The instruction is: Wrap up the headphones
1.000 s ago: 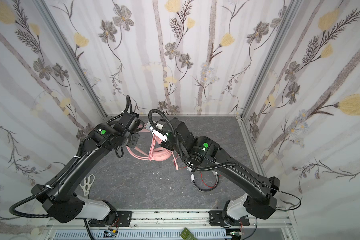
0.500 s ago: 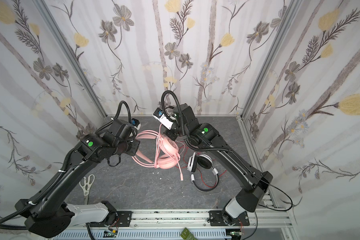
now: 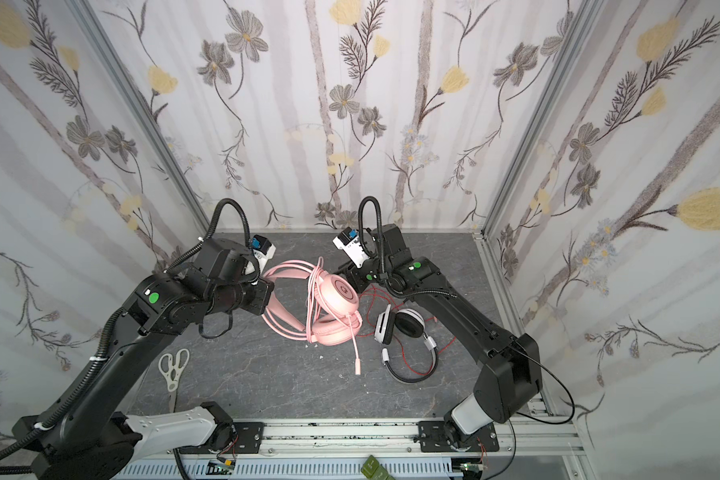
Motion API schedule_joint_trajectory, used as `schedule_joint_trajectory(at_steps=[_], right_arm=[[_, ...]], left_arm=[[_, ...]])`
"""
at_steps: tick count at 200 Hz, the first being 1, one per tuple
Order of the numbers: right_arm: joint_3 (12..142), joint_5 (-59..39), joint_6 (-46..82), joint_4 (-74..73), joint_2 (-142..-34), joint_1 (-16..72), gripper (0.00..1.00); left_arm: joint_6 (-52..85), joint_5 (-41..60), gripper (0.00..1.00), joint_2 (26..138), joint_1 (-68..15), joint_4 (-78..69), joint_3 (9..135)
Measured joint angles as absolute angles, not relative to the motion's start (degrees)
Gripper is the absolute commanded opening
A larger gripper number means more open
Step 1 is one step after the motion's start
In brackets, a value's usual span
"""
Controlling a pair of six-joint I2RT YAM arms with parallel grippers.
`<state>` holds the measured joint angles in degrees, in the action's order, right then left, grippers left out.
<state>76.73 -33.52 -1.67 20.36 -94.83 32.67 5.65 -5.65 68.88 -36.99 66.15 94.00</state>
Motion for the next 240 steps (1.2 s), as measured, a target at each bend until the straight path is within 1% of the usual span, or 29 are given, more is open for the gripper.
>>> schedule_joint_trajectory(at_steps=[28,62,93,120,171,199,240], right_arm=[[65.9,-36.0,2.9,13.7,-88.7,30.9,0.40],[56.6,-38.2,6.4,7.4,-85.4,31.0,0.40],[49.8,-38.9,9.2,2.5,-83.5,31.5,0.42],[47.1,-39.2,10.4,-0.2,-83.3,32.5,0.43],[46.4,-36.3,13.5,-3.4,-89.2,33.8,0.43],[48.0,-33.9,14.3,-3.4,-95.0,35.3,0.49],[52.8,-31.4,13.8,-3.3,-102.8,37.9,0.50]], left_arm=[[8.6,-4.5,0.00,70.8,-34.7,67.4,99.6],[12.0,-3.8,0.00,73.6,-32.4,68.5,106.0],[14.0,-3.5,0.00,74.7,-31.7,69.2,107.5],[14.8,-3.0,0.00,74.8,-31.5,69.7,107.7],[15.6,-2.8,0.00,75.0,-31.4,69.8,107.4],[16.1,-2.8,0.00,75.0,-31.3,69.8,106.7],[16.1,-2.8,0.00,75.0,-30.7,69.8,106.1]])
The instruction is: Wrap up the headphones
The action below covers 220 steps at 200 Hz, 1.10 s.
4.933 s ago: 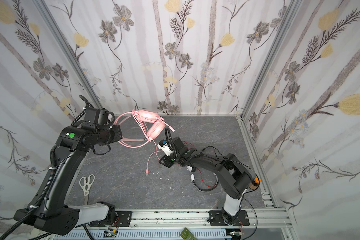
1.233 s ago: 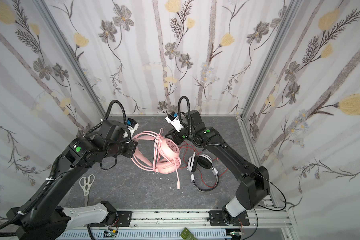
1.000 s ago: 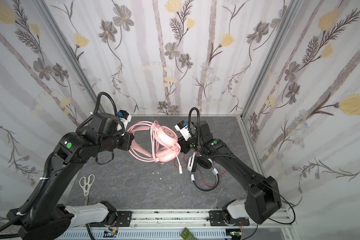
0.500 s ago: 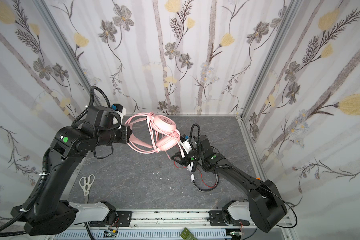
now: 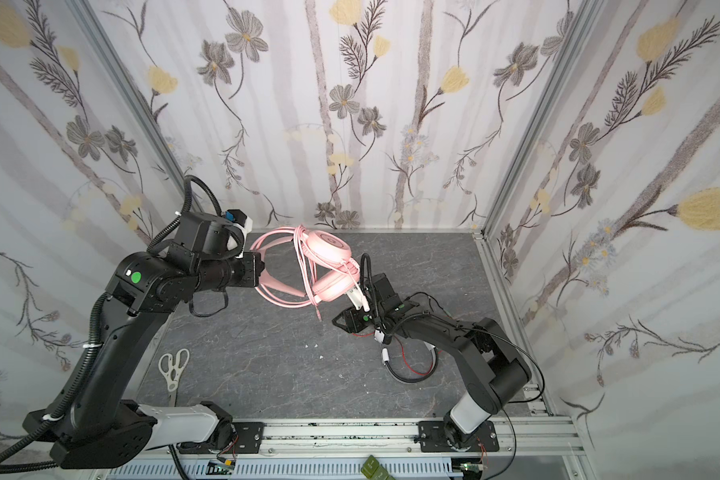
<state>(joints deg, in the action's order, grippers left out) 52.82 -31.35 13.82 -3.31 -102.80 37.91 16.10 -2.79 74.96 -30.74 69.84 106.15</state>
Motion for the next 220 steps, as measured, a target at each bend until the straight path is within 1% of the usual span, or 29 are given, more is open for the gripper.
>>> schedule_joint_trajectory(at_steps=[30,77,155,220], right_arm=[[56.0,-29.4,13.9,-3.6,-107.2,39.5,0.51],[60.6,-26.5,15.8,-4.3,-113.0,41.2,0.54],[67.2,-19.6,19.2,-5.5,-119.9,42.5,0.54],[71.8,-18.2,20.1,-5.3,-125.5,43.4,0.54]], left_arm=[[16.1,-2.8,0.00,74.7,-30.2,69.9,105.6],[16.1,-2.3,0.00,74.2,-29.5,69.8,105.1],[16.1,-1.7,0.00,73.9,-28.9,69.8,104.5],[16.1,-1.4,0.00,73.9,-28.6,69.8,104.5]])
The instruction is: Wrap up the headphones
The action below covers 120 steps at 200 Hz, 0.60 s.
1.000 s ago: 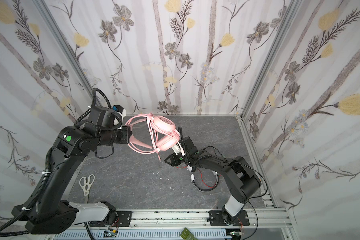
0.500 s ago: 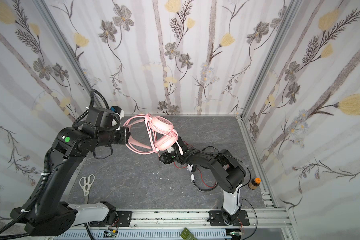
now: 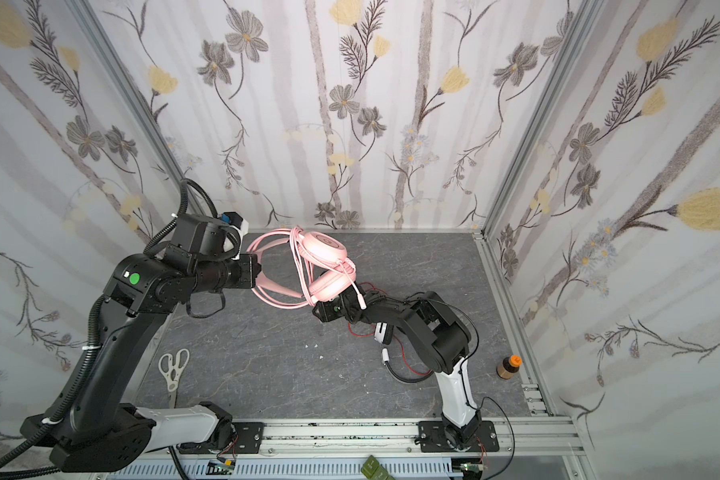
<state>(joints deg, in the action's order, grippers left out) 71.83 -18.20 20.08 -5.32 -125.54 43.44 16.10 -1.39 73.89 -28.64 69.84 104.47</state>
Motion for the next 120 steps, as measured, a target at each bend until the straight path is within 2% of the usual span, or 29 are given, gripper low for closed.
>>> schedule_joint_trajectory(at_steps=[44,51,73,83,94,120], right_arm=[[73.6,-17.6,20.6,-4.8,-128.4,43.9,0.50],[74.0,-17.4,20.8,-4.9,-128.8,43.8,0.45],[75.1,-17.2,20.8,-4.9,-129.9,43.8,0.14],[75.2,-17.3,20.7,-4.9,-130.1,43.8,0.05],[75.2,-17.5,20.4,-4.9,-130.1,43.8,0.00],[71.8,-17.6,18.8,-5.8,-128.4,43.9,0.00]], left_arm=[[16.1,-1.2,0.00,73.8,-28.5,69.8,104.3],[16.1,-1.2,0.00,73.8,-28.5,69.8,104.3],[16.3,-1.2,0.00,73.8,-28.4,69.8,104.2],[16.3,-1.1,0.00,73.8,-28.4,69.8,104.2],[16.5,-1.0,0.00,73.8,-28.1,69.8,104.2],[17.0,0.1,0.00,75.0,-26.1,70.4,105.4]])
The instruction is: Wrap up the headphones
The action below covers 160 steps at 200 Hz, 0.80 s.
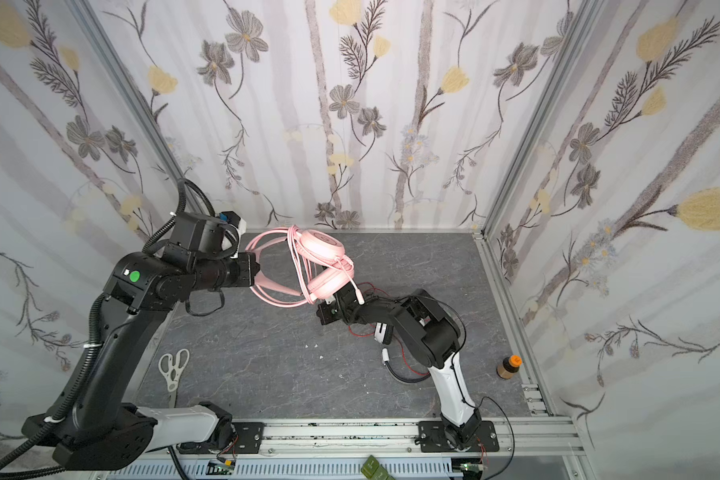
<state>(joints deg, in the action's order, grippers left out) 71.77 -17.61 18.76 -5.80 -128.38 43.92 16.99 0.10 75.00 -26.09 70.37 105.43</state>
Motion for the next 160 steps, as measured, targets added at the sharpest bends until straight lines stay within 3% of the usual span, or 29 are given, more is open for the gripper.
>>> schedule_joint_trajectory(at_steps=[81,160], right_arm=[[48.1,-14.2,15.8,-5.7,-106.4,48.5,0.00],[43.0,-8.3,15.3,-1.4,-92.1,57.0,0.00]], left_arm=[[22.9,4.0,0.00,82.6,-14.7,70.1,108.9],[24.4,6.2,0.00,87.7,-8.8,68.7,110.6]])
